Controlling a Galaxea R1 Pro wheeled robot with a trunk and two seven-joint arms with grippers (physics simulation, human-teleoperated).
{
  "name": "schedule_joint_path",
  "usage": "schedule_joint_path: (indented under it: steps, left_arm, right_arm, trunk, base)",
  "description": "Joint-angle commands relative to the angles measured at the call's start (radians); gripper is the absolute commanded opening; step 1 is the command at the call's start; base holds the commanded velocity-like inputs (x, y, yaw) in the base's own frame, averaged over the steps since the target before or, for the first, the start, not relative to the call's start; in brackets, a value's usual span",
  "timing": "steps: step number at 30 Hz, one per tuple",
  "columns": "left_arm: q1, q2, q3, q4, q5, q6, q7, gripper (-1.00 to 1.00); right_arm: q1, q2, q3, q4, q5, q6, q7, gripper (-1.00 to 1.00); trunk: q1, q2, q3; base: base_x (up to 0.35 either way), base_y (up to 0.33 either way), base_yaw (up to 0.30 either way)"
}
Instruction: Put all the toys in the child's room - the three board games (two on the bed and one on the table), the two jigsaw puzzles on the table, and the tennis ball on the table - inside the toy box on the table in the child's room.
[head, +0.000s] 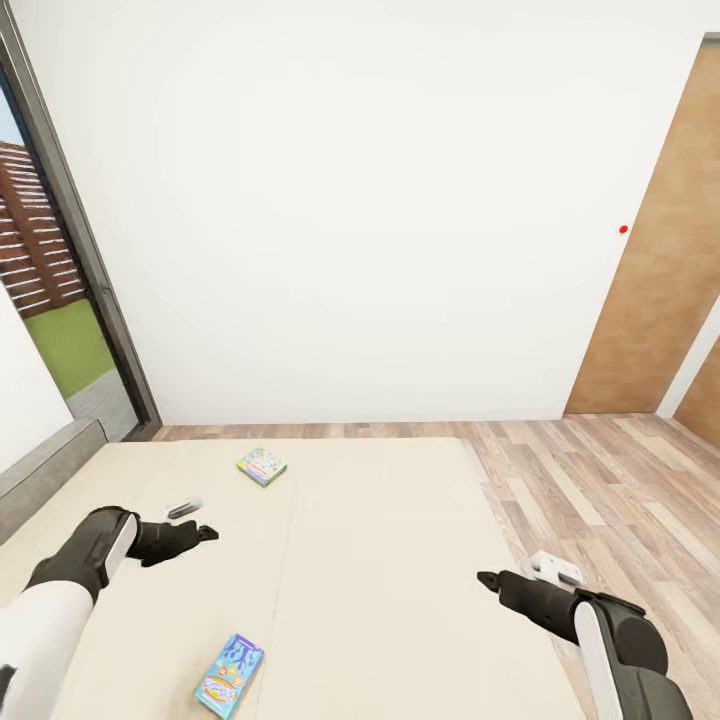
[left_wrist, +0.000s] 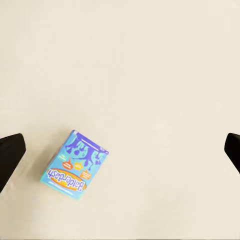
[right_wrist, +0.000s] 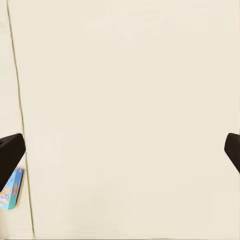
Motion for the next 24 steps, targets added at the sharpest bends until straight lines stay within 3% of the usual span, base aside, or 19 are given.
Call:
schedule_joint_path:
  steps: [1,4,9,24]
  left_arm:
    - [-0.02,-0.008,0.004,0.03,-0.004,-0.015,0.033,1.0]
    - [-0.065,-0.037,0.003,0.103,-0.004,-0.073,0.159,1.0]
    - [-0.09,-0.072,0.001,0.151,-0.003,-0.155,0.267,1.0]
    - [-0.096,-0.092,-0.002,0.214,-0.004,-0.256,0.297,1.0]
  right_arm:
    - [-0.002,0.001,-0.002,-0.002,-0.006,0.011,0.009,1.0]
    - [-0.005,-0.001,-0.005,-0.005,-0.007,0.023,0.052,1.0]
    - [-0.005,-0.013,-0.026,-0.007,-0.007,0.023,0.113,1.0]
    - [-0.005,-0.029,-0.047,-0.013,-0.012,0.023,0.167,1.0]
  trunk:
    - [0.001,-0.003,-0.003]
    - [0.001,-0.003,-0.003]
    - [0.001,-0.003,-0.006]
    - [0.001,-0.003,-0.025]
  base:
    - [0.0,0.0,0.0]
    - [0.0,0.0,0.0]
    - [0.0,0.0,0.0]
    - [0.0,0.0,0.0]
